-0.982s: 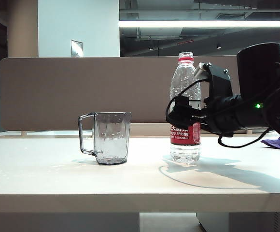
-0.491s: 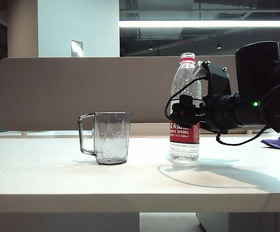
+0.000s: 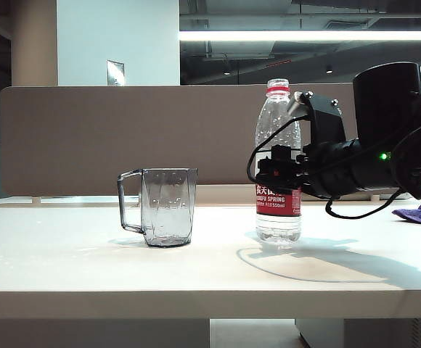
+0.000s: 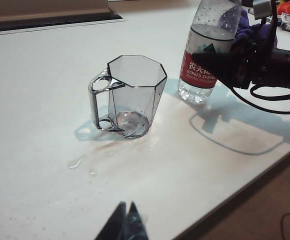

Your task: Pick up the mineral water bottle on the table and pour a little water into the mug.

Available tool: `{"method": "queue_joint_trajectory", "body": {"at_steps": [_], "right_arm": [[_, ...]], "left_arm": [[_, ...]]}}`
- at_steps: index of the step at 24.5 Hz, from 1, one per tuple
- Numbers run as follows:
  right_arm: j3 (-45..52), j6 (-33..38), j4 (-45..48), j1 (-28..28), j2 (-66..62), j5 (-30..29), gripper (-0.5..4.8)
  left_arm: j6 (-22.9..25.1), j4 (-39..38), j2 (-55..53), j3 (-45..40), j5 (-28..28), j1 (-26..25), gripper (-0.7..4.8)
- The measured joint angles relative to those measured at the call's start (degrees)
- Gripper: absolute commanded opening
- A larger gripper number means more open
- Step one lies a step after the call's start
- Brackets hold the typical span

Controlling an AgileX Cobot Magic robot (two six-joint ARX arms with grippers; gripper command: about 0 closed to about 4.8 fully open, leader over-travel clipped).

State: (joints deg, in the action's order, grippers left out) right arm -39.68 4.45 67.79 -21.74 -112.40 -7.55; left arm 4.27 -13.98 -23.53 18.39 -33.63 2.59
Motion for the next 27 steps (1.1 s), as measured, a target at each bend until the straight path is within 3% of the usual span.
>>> {"method": "queue_joint_trajectory", "body": {"at_steps": [6,8,15,21,27], "right_arm": [[-2.5,-1.8,-5.2,0.0,0.7,0.0,2.61],[-5.4,-4.9,-13.1,0.0,2.5,0.0,2.61],[-10.4,-15.3,-25.7,-0.1,7.9,0.0,2.61],[-14.6,-27.5,-38.6,-0.3,11.6,2.3,2.61],[-16.7,-45.6,-44.7,-0.8,12.6,11.3,2.61]], "left_arm": [[0.0,0.0,0.0,0.0,0.0,0.0,-0.05],[0.0,0.0,0.0,0.0,0.0,0.0,-0.05],[0.0,0.0,0.0,0.0,0.0,0.0,-0.05],[0.0,0.0,0.0,0.0,0.0,0.0,-0.05],[0.0,0.0,0.0,0.0,0.0,0.0,-0.05]]}}
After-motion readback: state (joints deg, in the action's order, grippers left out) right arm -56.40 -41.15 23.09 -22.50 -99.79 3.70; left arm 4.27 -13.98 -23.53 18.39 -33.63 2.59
